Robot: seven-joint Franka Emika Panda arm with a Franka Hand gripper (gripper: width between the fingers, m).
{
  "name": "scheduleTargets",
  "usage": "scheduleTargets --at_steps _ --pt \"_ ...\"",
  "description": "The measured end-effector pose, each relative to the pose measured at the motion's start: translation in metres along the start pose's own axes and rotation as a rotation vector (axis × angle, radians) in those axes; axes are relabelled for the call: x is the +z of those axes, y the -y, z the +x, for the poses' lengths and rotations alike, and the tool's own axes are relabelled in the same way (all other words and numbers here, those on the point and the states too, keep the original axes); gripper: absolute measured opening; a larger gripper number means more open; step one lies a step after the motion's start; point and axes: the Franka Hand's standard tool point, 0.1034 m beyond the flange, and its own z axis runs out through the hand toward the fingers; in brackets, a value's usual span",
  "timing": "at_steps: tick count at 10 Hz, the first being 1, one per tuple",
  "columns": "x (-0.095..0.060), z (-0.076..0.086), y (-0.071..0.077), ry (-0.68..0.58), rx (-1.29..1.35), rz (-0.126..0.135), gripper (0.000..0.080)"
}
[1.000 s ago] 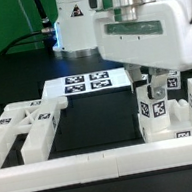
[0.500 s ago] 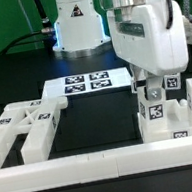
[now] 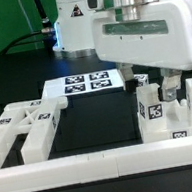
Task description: Assemble chair
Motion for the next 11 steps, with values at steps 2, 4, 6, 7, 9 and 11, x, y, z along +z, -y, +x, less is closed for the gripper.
scheduleTargets --at_steps 2,4,6,7,9,11 --pt "0.0002 0.0005 -0.0005 0.002 -0.199 -0.003 0.0649" --pt "0.0009 0.0016 -0.0017 0.001 -0.374 -0.009 0.0649" --pt "0.0005 0.0014 0.001 -0.007 -0.576 -0.027 0.0649" --pt "0.001 0.0036 -0.0006 -0.006 -0.665 -0.028 0.0649" --pt "0.0011 0.0024 0.001 -0.017 -0.743 -0.024 0.0649" --pt "0.0014 0.004 0.0001 -0.022 -0.826 -0.028 0.0621"
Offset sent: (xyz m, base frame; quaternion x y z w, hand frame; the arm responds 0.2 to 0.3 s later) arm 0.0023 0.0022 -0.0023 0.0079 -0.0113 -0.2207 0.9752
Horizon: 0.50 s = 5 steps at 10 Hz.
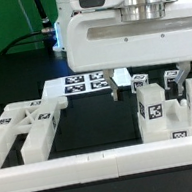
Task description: Assemble chair
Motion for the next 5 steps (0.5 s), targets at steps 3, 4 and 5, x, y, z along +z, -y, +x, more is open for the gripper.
scheduleTargets --at_steps 3,4,5 --pt "-0.0001 0.0001 0.0002 0.0 0.037 0.0 0.0289" --pt "-0.0001 0.0001 0.0002 0.0 0.036 0.0 0.0291" --pt "-0.0001 0.0001 0.0002 0.0 0.04 0.0 0.0291"
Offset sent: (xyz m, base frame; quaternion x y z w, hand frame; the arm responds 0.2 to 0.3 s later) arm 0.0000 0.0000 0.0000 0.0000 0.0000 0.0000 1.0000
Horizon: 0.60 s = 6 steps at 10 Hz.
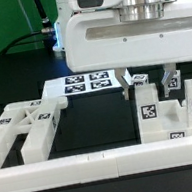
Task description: Assemble chair
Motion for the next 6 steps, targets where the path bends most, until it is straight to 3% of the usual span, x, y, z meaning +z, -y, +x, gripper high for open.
scheduleTargets --at_steps 3,6 --pt "-0.0007 0.0029 -0.0044 -0.008 0.291 0.024 0.0291" --pt "-0.0012 0.0031 -0.0028 -0.007 0.513 0.027 0.0291"
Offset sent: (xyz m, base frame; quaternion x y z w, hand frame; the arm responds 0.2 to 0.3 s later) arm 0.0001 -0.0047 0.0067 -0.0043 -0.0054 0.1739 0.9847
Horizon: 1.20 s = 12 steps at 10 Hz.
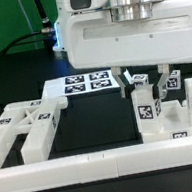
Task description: Assemble chair
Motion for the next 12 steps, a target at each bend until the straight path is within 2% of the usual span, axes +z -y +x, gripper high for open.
scheduleTargets --at_steps 3,6,10,12 --pt "0.0 -0.004 0.0037 0.011 0.347 0.01 0.0291" --pt "0.0003 -0.0048 0.004 0.023 0.642 -0.007 0.0291" --pt "0.0001 -0.0038 0.0034 0.022 0.73 -0.01 0.0291" --pt "0.0005 -0.001 0.0012 0.016 0.615 -0.003 0.0541"
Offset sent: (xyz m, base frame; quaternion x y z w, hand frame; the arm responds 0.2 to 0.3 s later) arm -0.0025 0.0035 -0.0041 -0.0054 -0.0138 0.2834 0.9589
